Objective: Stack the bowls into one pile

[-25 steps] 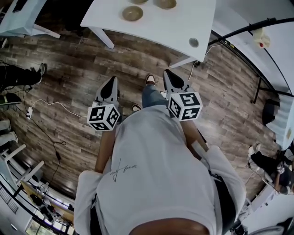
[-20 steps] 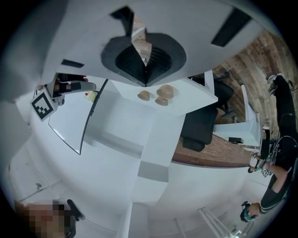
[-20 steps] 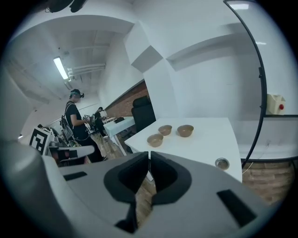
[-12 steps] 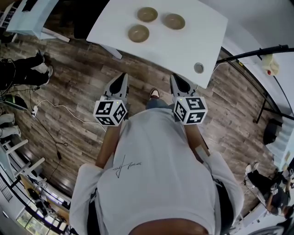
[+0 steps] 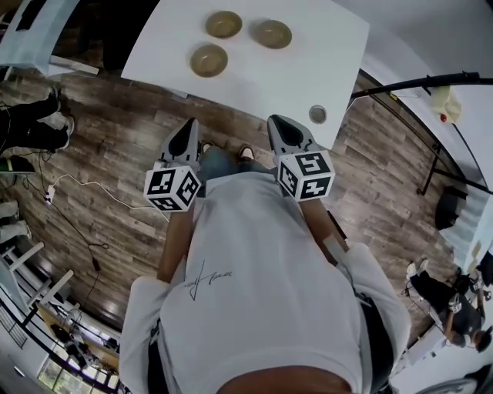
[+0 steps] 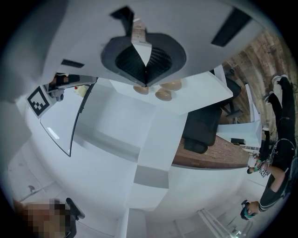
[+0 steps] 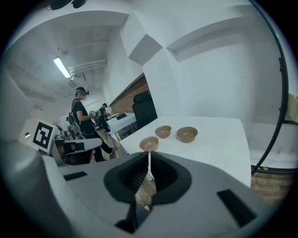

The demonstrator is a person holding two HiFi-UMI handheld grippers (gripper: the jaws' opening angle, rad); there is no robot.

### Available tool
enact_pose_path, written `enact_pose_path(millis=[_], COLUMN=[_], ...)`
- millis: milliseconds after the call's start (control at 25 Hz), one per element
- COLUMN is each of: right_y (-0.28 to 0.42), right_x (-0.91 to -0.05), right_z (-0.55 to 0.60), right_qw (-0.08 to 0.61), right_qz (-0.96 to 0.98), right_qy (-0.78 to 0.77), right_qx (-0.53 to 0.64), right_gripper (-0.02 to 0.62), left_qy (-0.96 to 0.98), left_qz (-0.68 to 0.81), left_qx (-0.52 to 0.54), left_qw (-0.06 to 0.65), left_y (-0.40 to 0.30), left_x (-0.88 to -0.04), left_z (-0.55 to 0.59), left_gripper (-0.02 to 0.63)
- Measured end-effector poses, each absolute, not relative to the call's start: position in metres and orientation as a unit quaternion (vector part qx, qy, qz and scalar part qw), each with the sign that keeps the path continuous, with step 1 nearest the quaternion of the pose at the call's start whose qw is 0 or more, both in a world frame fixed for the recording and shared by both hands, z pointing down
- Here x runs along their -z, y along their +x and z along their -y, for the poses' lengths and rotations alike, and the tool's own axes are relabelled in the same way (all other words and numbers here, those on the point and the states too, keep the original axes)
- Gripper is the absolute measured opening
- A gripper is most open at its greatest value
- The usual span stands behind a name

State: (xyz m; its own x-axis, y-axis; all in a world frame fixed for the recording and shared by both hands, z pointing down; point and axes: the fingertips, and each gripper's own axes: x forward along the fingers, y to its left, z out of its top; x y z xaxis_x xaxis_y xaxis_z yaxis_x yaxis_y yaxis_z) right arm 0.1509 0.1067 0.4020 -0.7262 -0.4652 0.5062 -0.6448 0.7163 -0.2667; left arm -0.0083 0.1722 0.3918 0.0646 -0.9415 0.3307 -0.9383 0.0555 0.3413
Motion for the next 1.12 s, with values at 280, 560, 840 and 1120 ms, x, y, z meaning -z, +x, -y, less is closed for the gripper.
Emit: enact_pose_path(millis=[280, 560, 840, 1120], right_y=[0.136, 0.111, 0.090, 0.070], right_x=[-0.414, -0.417, -0.419, -0.420], right_z=[-0.092, -0.057, -0.022, 0.001], right_qw=[0.227, 0.230, 0.231, 0.230], right_qz=[0.899, 0.892, 0.874, 0.857], right_qy=[0.297, 0.308, 0.342, 0.379], right_qx=[-0.227, -0.239, -0.255, -0.264], right_gripper=[0.011, 0.012, 0.012, 0.012], left_qy=[0.690, 0.708, 0.737, 0.763], left_qz=[0.673, 0.649, 0.612, 0.582], left_qx=[0.001, -0.012, -0.027, -0.032], left_qw=[0.266, 0.278, 0.285, 0.281], left_y=[-0.017, -0.037, -0.058, -0.087], left_x=[-0.403, -0.408, -0.408, -0.405], left_z=[-0.149, -0.103, -0.053, -0.018], left_gripper=[0.008, 0.008, 0.008, 0.008])
